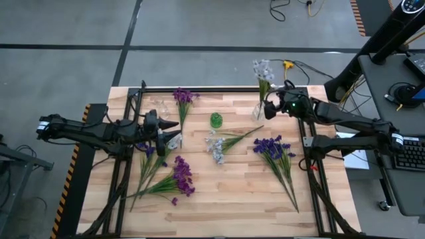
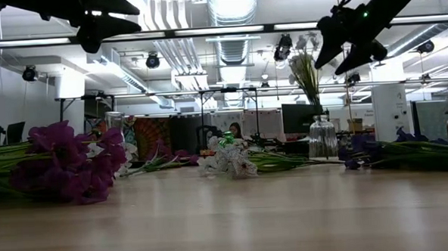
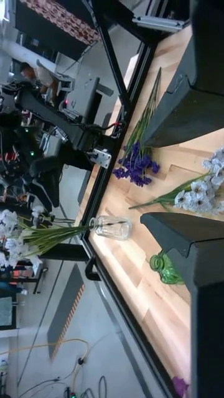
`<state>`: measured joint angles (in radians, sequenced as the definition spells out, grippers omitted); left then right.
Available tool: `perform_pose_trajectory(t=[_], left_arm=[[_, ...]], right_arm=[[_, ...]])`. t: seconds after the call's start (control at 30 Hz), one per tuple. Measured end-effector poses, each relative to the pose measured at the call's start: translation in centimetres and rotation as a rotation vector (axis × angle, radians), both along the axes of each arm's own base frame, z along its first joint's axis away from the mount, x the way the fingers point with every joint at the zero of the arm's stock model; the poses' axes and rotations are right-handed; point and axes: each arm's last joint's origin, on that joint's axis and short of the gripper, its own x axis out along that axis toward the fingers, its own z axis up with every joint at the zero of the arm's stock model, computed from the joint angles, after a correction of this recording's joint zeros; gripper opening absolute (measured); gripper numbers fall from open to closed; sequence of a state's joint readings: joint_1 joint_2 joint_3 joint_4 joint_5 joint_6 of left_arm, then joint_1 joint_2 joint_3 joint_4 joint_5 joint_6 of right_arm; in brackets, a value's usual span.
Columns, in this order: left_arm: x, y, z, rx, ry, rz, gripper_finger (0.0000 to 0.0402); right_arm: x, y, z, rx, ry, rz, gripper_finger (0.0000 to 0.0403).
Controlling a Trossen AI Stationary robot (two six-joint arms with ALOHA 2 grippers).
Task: Sort flowers into vase by color
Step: Prepare the violet flowers into the left transparent flower vase
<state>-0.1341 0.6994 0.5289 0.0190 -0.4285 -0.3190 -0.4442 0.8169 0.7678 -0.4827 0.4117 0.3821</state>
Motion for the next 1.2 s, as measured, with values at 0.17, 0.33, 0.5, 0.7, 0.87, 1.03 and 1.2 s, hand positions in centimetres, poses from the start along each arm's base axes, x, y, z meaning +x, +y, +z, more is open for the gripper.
perform_pose_trajectory(t=[0.17,0.33,0.5,0.7,0.87,1.03,1.2], left_arm=[[0.1,-0.1,-0.4,-0.073,0.017,0.01,0.0165],[1.2,-0.7,-1.3,-0.108,0.057,-0.009,0.0165],[2.3,-1.7,-1.9,-0.124,0.103,-0.09,0.0165],[3.0,-3.1,-1.5,-0.166,0.157,-0.199,0.0165],[3.5,-4.3,-1.1,-0.207,0.268,-0.215,0.0165],[4.1,-5.7,-0.4,-0.226,0.437,-0.218,0.0165],[4.4,-7.1,-0.2,-0.271,0.635,-0.178,0.0165]], right_arm=[[-0.8,0.5,0.3,0.106,0.054,-0.026,0.0345],[-1.6,0.9,0.4,0.178,0.125,-0.062,0.0345],[-1.9,1.1,0.5,0.229,0.147,-0.043,0.0345],[-2.0,1.6,0.3,0.332,0.161,0.039,0.0343],[-2.6,2.1,-0.2,0.392,0.233,0.051,0.0335],[-2.9,2.9,-0.6,0.437,0.284,0.049,0.0327],[-2.5,3.8,-0.6,0.439,0.289,0.095,0.0327]])
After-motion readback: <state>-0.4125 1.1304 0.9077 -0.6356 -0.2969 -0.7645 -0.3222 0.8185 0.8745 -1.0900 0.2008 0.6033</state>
